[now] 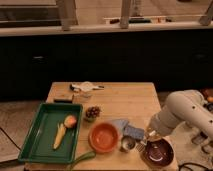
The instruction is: Place fork in red bowl
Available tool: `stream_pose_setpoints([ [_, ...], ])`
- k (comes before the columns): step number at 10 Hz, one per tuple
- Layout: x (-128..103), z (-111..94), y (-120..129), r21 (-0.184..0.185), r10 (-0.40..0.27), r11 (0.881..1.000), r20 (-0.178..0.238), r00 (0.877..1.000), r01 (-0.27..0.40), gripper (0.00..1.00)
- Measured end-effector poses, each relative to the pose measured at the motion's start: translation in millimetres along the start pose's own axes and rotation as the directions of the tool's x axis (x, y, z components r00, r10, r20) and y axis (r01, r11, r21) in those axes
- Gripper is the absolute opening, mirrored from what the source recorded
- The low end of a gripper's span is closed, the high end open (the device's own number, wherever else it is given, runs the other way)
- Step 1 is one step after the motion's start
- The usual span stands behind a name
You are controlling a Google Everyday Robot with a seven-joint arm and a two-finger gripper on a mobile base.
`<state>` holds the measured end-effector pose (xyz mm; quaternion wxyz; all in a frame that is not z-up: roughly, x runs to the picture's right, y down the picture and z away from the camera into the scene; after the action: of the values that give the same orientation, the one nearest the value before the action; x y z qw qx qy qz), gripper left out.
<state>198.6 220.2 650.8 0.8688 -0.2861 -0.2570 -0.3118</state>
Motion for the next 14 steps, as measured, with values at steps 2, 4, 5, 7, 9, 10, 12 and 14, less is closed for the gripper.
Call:
stream_pose_setpoints([
  [2, -21.0, -7.9, -20.4, 0.005, -0.057, 0.998, -0.016, 0.998, 0.057, 0.00],
  [4, -37.7, -18.7, -36.4, 0.011, -0.110, 0.994, -0.034, 0.993, 0.110, 0.00],
  [5, -41.6, -20.1, -40.2, 0.010, -0.126, 0.992, -0.038, 0.991, 0.127, 0.00],
  [7, -53.3, -20.2, -53.3, 0.005, -0.166, 0.986, -0.043, 0.985, 0.166, 0.00],
  [9, -72.1, -17.5, -73.2, -0.003, -0.213, 0.977, -0.047, 0.976, 0.213, 0.00],
  [10, -77.3, -16.6, -79.1, -0.003, -0.224, 0.975, -0.047, 0.973, 0.224, 0.00],
  [12, -83.0, -15.5, -89.0, -0.002, -0.236, 0.972, -0.045, 0.971, 0.236, 0.00],
  [14, -84.1, -16.0, -95.8, 0.000, -0.240, 0.971, -0.044, 0.970, 0.240, 0.00],
])
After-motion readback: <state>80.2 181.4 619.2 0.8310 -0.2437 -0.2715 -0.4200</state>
